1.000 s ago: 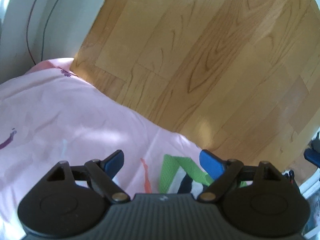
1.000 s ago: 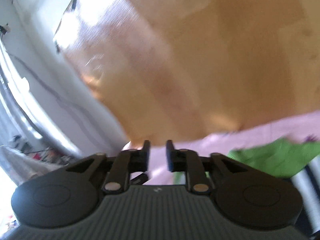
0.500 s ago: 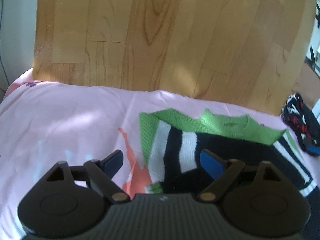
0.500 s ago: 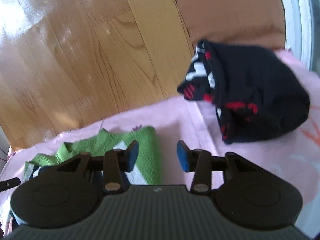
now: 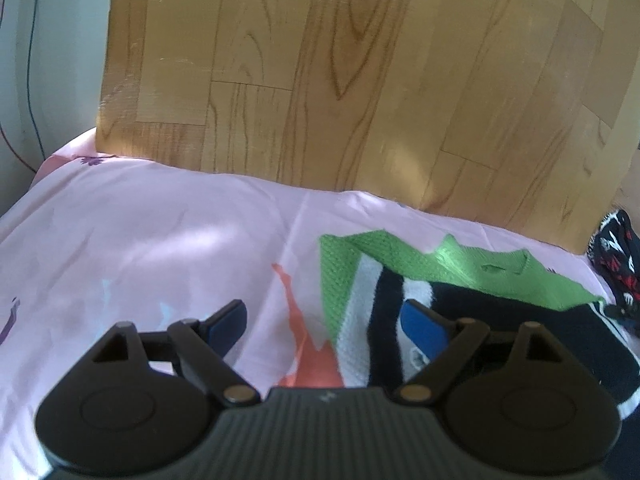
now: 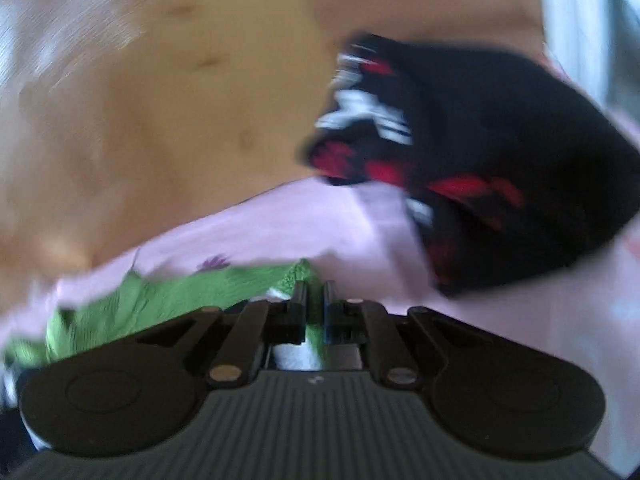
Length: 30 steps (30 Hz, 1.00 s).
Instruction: Fold small clothes
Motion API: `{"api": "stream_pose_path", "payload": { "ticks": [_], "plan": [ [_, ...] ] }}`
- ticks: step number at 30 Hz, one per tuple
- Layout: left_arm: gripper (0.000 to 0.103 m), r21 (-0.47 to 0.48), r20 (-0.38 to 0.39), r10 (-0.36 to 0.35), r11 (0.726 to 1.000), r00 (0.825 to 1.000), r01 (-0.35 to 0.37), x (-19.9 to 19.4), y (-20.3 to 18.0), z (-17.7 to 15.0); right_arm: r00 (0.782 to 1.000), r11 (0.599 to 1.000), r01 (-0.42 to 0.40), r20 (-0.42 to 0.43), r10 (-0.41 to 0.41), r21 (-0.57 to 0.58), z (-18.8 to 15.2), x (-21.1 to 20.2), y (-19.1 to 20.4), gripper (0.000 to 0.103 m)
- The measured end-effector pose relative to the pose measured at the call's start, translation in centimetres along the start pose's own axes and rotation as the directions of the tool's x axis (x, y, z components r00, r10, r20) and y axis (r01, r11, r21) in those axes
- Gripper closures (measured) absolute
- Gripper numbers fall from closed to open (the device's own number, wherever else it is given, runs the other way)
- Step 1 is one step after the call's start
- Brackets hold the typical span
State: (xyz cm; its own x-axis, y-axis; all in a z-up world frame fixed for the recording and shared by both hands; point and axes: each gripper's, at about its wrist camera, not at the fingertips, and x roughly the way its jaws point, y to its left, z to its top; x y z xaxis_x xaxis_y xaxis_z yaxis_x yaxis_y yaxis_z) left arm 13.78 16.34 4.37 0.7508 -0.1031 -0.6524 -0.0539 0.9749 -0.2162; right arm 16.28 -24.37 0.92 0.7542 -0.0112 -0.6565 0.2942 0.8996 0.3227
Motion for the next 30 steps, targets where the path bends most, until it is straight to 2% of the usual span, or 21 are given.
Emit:
{"api": "stream_pose_path", "payload": {
  "ticks": [2, 3, 4, 6, 9, 12, 15, 19, 22, 23, 24, 25, 26, 27, 28, 30],
  "plan": [
    [0.016, -0.008, 0.004, 0.002, 1.000, 1.000, -0.002, 0.0, 0.1, 0.1, 1.000, 0.998, 0.010, 0.019, -0.008, -0.056, -0.3, -1.0, 0.6, 0.080],
    [0.016, -0.010, 0.008, 0.004, 1.000, 1.000, -0.004, -0.1, 0.1, 0.1, 0.999, 0.996, 0.011, 0.046, -0.007, -0.087, -0.4, -1.8, 1.1, 0.067],
    [0.016, -0.012, 0.014, 0.006, 1.000, 1.000, -0.006, -0.2, 0.1, 0.1, 0.997, 0.994, -0.004, 0.082, 0.013, -0.109, -0.4, -2.8, 1.7, 0.060],
    [0.016, -0.016, 0.026, 0.005, 1.000, 1.000, -0.005, -0.4, 0.1, 0.2, 0.987, 0.984, -0.083, 0.123, 0.103, -0.161, -0.5, -4.9, 3.4, 0.058],
    [0.016, -0.021, 0.029, 0.011, 1.000, 1.000, -0.011, -0.5, 0.2, 0.2, 0.964, 0.931, -0.251, 0.021, 0.266, -0.266, -1.3, -6.1, 7.4, 0.058],
    [0.016, -0.040, 0.029, 0.020, 0.999, 0.999, -0.019, -0.6, 0.6, 0.4, 0.920, 0.837, -0.389, -0.118, 0.373, -0.386, -4.0, -6.0, 12.8, 0.059],
    [0.016, -0.070, 0.033, 0.027, 0.997, 0.999, -0.025, -0.7, 1.3, 0.6, 0.880, 0.750, -0.475, -0.227, 0.417, -0.460, -7.1, -5.4, 17.8, 0.059],
    [0.016, -0.108, 0.044, 0.028, 0.994, 0.999, -0.023, -1.1, 2.0, 0.8, 0.842, 0.677, -0.538, -0.300, 0.447, -0.501, -9.6, -5.1, 21.9, 0.057],
    [0.016, -0.126, 0.054, 0.025, 0.992, 0.998, -0.018, -1.5, 2.3, 0.9, 0.820, 0.637, -0.571, -0.320, 0.475, -0.518, -10.6, -5.3, 23.6, 0.044],
    [0.016, -0.127, 0.057, 0.025, 0.992, 0.998, -0.017, -1.5, 2.3, 1.0, 0.821, 0.631, -0.569, -0.320, 0.474, -0.527, -10.9, -5.4, 23.8, 0.044],
    [0.016, -0.127, 0.059, 0.024, 0.992, 0.998, -0.016, -1.6, 2.3, 1.0, 0.830, 0.629, -0.556, -0.321, 0.457, -0.543, -11.3, -5.1, 24.2, 0.050],
    [0.016, -0.126, 0.061, 0.024, 0.992, 0.998, -0.016, -1.6, 2.2, 1.0, 0.843, 0.630, -0.537, -0.328, 0.427, -0.561, -11.7, -4.6, 24.6, 0.060],
    [0.016, -0.125, 0.062, 0.024, 0.992, 0.998, -0.016, -1.7, 2.2, 1.0, 0.843, 0.626, -0.538, -0.348, 0.410, -0.565, -12.0, -4.1, 24.8, 0.077],
    [0.016, -0.124, 0.062, 0.023, 0.992, 0.998, -0.016, -1.7, 2.2, 1.0, 0.835, 0.630, -0.550, -0.357, 0.418, -0.548, -11.9, -4.2, 24.2, 0.082],
    [0.016, -0.126, 0.062, 0.023, 0.992, 0.998, -0.015, -1.7, 2.2, 1.0, 0.831, 0.643, -0.557, -0.357, 0.427, -0.526, -11.5, -4.3, 24.0, 0.090],
    [0.016, -0.135, 0.061, 0.021, 0.991, 0.998, -0.013, -1.7, 2.2, 1.0, 0.812, 0.685, -0.582, -0.347, 0.469, -0.439, -9.5, -4.6, 23.5, 0.093]
  ]
}}
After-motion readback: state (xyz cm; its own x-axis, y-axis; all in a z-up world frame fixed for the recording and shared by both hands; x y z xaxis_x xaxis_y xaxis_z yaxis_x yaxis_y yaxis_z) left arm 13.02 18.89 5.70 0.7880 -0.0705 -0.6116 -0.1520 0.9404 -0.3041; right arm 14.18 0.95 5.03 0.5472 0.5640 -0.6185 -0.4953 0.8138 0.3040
